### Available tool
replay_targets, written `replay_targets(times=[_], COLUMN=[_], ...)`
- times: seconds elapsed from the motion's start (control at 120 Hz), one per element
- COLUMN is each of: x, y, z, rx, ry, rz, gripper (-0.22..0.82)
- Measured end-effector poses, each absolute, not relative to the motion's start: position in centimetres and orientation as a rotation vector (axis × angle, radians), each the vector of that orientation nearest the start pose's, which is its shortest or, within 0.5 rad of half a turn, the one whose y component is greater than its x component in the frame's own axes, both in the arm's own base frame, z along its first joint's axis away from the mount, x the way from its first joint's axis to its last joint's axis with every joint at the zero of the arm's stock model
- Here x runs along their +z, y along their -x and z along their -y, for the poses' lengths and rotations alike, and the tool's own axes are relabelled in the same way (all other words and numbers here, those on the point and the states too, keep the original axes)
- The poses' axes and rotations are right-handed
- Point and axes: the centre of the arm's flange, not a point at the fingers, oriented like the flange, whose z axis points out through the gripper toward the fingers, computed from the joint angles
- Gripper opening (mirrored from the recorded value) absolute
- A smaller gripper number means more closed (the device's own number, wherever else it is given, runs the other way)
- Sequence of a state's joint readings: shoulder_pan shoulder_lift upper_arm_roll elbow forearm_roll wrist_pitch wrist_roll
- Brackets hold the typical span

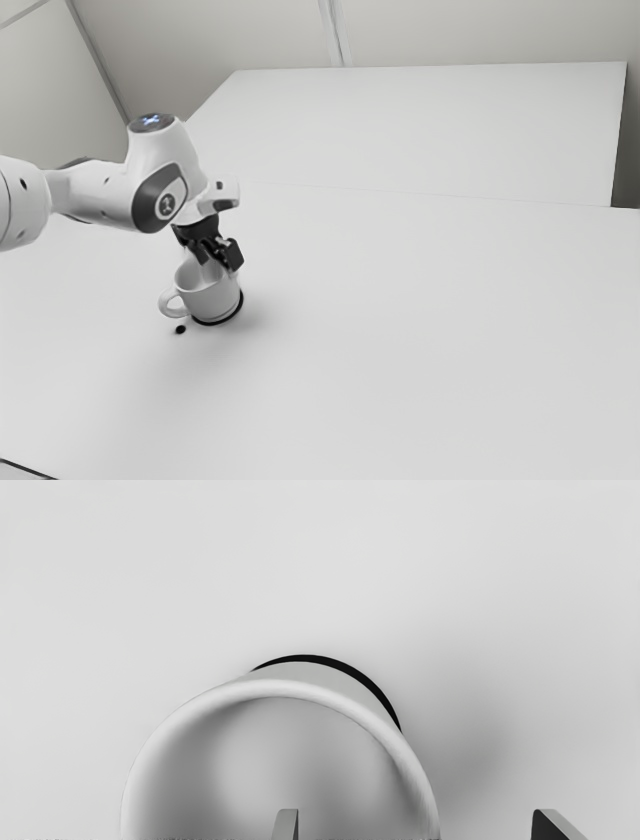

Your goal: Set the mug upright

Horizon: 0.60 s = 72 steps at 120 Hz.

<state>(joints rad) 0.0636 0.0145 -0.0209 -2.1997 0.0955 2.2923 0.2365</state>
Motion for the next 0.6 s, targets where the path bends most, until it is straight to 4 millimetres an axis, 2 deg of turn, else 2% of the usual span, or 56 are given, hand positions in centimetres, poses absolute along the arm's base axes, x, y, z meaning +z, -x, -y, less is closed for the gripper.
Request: replay_targets(times=[0.208,0.408,0.525,0.6], x=[46.7,54.9,57.5,58.1], y=[-57.3,-61.0,-61.4,-61.1], z=[-2.4,-2.1,-2.6,-2.8], rx=[-0.178,-0.213,-0.174,-0.134], ry=[3.107,3.141,3.15,3.156], rz=[-0.275,-0.244,-0.221,-0.21], gripper=[0.56,0.59,0.6,0.6])
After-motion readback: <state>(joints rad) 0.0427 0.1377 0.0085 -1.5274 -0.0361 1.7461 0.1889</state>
